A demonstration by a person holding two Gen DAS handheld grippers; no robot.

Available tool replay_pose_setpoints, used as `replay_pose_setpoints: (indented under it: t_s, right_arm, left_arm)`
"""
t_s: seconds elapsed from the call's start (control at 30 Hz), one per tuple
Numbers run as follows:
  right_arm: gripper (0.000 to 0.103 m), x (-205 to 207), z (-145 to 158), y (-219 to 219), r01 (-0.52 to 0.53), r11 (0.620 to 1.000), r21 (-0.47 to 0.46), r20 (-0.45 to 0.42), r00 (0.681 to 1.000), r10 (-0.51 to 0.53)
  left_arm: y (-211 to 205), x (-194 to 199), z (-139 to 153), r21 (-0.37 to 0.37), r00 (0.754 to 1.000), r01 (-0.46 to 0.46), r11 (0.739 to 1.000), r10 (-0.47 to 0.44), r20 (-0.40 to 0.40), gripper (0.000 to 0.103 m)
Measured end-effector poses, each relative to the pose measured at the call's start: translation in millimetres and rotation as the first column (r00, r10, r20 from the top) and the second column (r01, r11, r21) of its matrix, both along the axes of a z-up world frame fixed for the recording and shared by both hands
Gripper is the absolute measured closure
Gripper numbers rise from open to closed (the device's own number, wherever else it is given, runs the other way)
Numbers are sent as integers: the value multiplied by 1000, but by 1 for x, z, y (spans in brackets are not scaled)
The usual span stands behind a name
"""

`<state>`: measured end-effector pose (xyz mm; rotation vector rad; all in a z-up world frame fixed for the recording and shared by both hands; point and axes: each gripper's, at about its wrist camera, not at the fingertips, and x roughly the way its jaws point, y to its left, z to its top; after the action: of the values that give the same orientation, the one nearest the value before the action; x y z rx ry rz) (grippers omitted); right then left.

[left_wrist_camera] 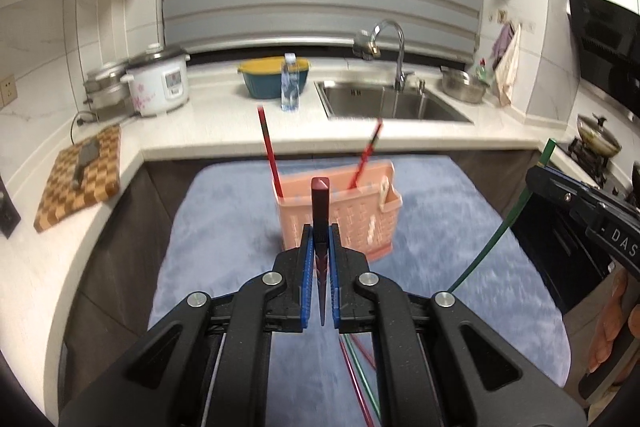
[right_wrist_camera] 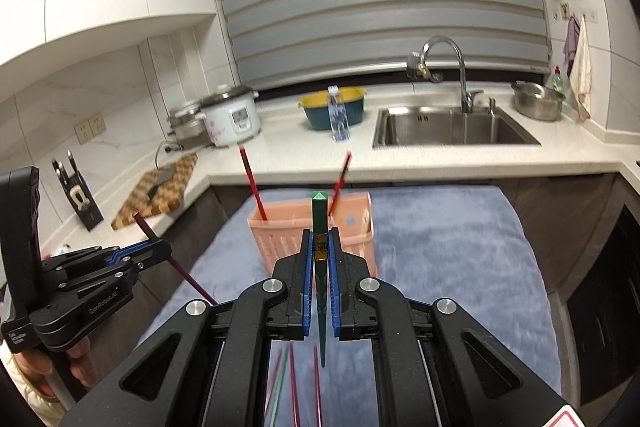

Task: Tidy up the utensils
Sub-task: 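Lift the maroon and green chopsticks with both tools and lower them into the pink caddy, then open both tools to release the chopsticks into the caddy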

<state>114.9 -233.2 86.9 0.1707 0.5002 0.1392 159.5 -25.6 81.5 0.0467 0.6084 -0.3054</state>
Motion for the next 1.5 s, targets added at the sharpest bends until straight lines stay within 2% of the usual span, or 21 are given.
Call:
replay_pose_setpoints:
  t_s: [0.3, 0.47, 0.67, 0.87, 1.03, 1.23, 1.27, 1.33, 1.37, 1.4, 1.5]
  right_arm:
    - [96, 58, 61, 6, -4, 1000, 27, 149, 989, 0]
    - [96, 94, 76, 12, -3, 999, 39, 183, 983, -4]
    - [96, 129, 60, 18, 5, 999, 38, 149, 989, -10]
    - [96, 153, 35, 18, 13, 999, 30, 86, 996, -15]
    - [96, 161, 17, 16, 24, 999, 21, 43, 999, -25]
    - [96, 166, 10, 14, 37, 999, 14, 19, 999, -37]
    - [96, 166, 10, 13, 41, 999, 13, 18, 999, -41]
    - [82, 163, 11, 13, 50, 999, 12, 25, 998, -50]
    - [76, 161, 12, 12, 52, 999, 13, 29, 998, -52]
    - [75, 158, 13, 12, 52, 999, 15, 33, 998, -52]
    - [73, 150, 16, 12, 53, 999, 11, 42, 998, -53]
  left_arm:
    - [7, 57, 65, -96, 992, -22, 995, 34, 125, 96]
    - [6, 87, 80, -108, 985, -39, 993, 56, 163, 96]
    - [5, 111, 68, -91, 987, -51, 995, 64, 145, 96]
    - [3, 127, 44, -82, 993, -60, 995, 68, 92, 96]
    - [1, 133, 29, -65, 996, -63, 996, 67, 62, 96]
    - [-2, 133, 21, -48, 997, -62, 997, 65, 47, 96]
    - [-3, 133, 20, -46, 996, -65, 997, 68, 52, 95]
    - [-3, 131, 20, -34, 995, -81, 996, 83, 61, 78]
    - [-3, 129, 21, -33, 994, -85, 996, 87, 65, 66]
    - [-4, 126, 22, -32, 993, -90, 995, 92, 73, 62]
    - [-6, 119, 24, -22, 992, -86, 996, 88, 86, 58]
